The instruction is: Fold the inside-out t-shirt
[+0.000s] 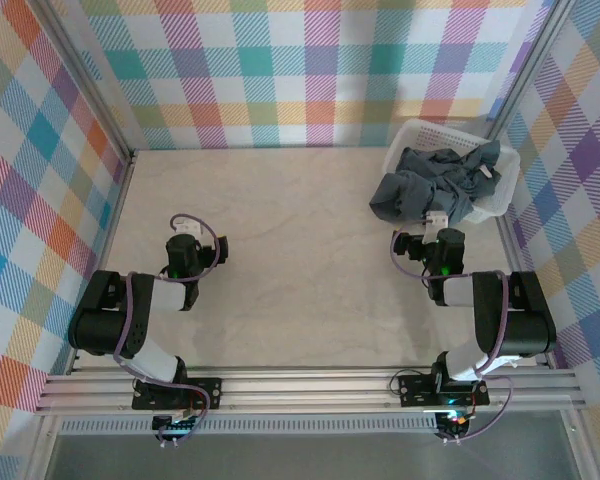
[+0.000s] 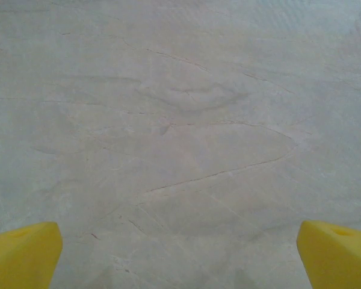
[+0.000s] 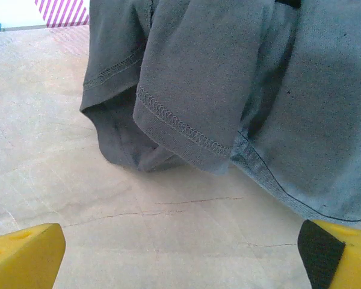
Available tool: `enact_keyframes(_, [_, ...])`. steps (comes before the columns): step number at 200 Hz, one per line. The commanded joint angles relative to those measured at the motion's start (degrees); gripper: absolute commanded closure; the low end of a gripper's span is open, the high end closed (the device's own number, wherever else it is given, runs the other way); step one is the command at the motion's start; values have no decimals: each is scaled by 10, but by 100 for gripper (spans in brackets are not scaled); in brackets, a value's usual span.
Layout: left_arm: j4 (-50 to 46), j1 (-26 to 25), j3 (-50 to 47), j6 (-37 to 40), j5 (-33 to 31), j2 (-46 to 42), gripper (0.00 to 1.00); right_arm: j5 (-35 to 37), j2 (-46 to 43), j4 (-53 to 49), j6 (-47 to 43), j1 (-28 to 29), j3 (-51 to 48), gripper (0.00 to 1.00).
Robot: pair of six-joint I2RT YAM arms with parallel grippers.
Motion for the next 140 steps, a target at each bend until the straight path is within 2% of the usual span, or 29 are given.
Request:
enact_keyframes(1, [15, 4, 9, 0, -4, -1, 0, -6, 0, 7, -5, -3, 8, 0])
enact_keyframes(109, [13, 5, 9, 0, -4, -1, 0, -6, 0, 11, -6, -4, 7, 0])
enact_keyframes(140, [7, 4, 7, 10, 13, -18, 1, -50, -45, -29, -22, -3, 10, 0])
